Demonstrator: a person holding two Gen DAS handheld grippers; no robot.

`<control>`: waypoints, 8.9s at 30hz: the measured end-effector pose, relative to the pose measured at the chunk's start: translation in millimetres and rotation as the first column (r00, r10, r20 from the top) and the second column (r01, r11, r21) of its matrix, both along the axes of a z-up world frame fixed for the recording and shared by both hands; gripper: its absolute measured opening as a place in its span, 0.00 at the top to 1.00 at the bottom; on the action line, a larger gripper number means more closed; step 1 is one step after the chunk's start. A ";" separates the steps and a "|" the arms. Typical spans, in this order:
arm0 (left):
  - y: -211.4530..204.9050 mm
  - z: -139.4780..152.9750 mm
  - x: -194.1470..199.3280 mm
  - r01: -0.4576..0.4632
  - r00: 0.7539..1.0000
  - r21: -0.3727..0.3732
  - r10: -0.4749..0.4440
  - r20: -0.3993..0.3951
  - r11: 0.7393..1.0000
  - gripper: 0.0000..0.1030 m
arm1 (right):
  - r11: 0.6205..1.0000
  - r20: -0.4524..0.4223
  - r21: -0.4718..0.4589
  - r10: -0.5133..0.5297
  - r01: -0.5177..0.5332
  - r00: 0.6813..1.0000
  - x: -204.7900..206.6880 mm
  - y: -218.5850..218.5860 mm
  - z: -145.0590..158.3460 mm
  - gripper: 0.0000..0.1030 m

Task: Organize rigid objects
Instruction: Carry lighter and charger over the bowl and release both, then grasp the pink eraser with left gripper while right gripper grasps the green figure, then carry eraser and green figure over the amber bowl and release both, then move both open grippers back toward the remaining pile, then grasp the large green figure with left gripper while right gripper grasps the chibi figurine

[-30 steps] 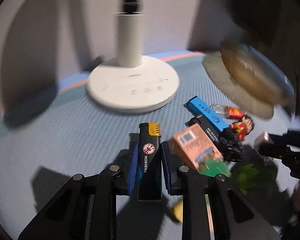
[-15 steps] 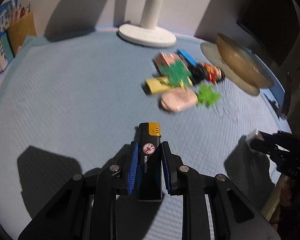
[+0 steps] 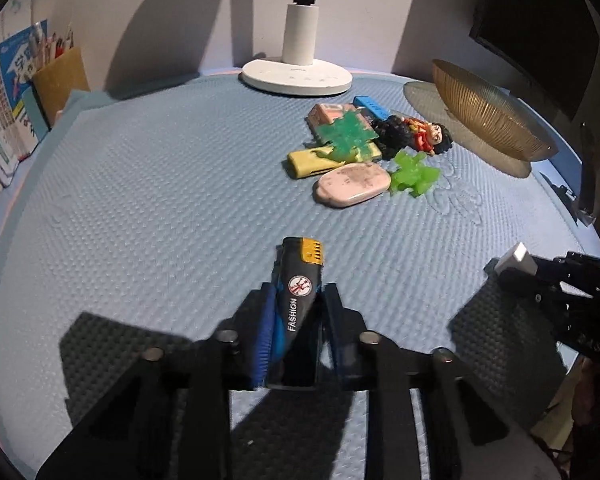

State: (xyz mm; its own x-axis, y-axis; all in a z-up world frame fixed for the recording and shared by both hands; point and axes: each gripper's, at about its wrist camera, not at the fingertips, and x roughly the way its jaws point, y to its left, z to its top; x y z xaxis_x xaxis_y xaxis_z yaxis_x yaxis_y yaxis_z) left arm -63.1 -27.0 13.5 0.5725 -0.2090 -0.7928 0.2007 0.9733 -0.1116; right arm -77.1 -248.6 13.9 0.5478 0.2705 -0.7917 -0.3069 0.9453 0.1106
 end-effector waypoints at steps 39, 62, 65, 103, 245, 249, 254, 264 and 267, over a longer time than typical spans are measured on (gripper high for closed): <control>-170.7 119.6 108.9 0.279 0.944 -0.198 -0.231 0.237 0.940 0.30 | 0.879 0.127 0.143 -0.473 0.456 0.872 76.6 -207.7 116.0 0.41; 85.0 18.8 25.0 -0.282 0.956 -0.197 0.293 0.028 0.939 0.21 | 0.987 0.025 0.129 -0.097 0.093 0.995 62.9 -19.8 21.9 0.41; 84.7 4.3 27.8 -0.287 0.956 -0.162 0.293 0.016 0.944 0.21 | 0.989 0.010 0.113 -0.096 0.094 0.995 64.9 -15.7 6.4 0.41; -18.1 -4.1 81.8 0.210 0.977 -0.024 -0.211 -0.039 0.977 0.33 | 0.989 -0.097 0.149 0.013 0.001 0.995 111.1 31.2 3.8 0.28; 6.8 24.3 62.5 -0.067 0.995 -0.146 0.077 0.061 0.987 0.24 | 0.964 -0.097 0.232 -0.110 0.130 0.989 95.2 -36.2 1.2 0.20; -21.2 30.5 88.3 0.002 0.998 -0.127 0.006 0.063 0.992 0.24 | 0.927 -0.144 0.322 -0.151 0.190 0.978 123.7 -48.0 10.4 0.24; -35.3 18.3 116.3 0.023 1.000 -0.147 -0.021 0.017 0.989 0.29 | 0.927 -0.143 0.304 -0.185 0.221 0.972 155.1 -50.0 10.4 0.34; -49.3 0.9 129.7 0.051 0.999 -0.143 -0.053 -0.012 0.988 0.57 | 0.945 -0.160 0.246 -0.182 0.217 0.970 183.3 -38.3 -8.6 0.55; -46.6 7.7 120.3 0.058 0.998 -0.147 -0.054 0.031 0.987 0.57 | 0.941 -0.159 0.258 -0.181 0.218 0.971 177.1 -40.1 -8.7 0.55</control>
State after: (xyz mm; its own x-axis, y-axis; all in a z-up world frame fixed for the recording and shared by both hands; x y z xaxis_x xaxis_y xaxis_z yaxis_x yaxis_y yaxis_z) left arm 57.2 -73.6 21.2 0.5772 -0.3547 -0.7356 0.2590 0.9337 -0.2471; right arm 100.0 -288.6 5.2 0.5093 0.3814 -0.7715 -0.0808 0.9137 0.3983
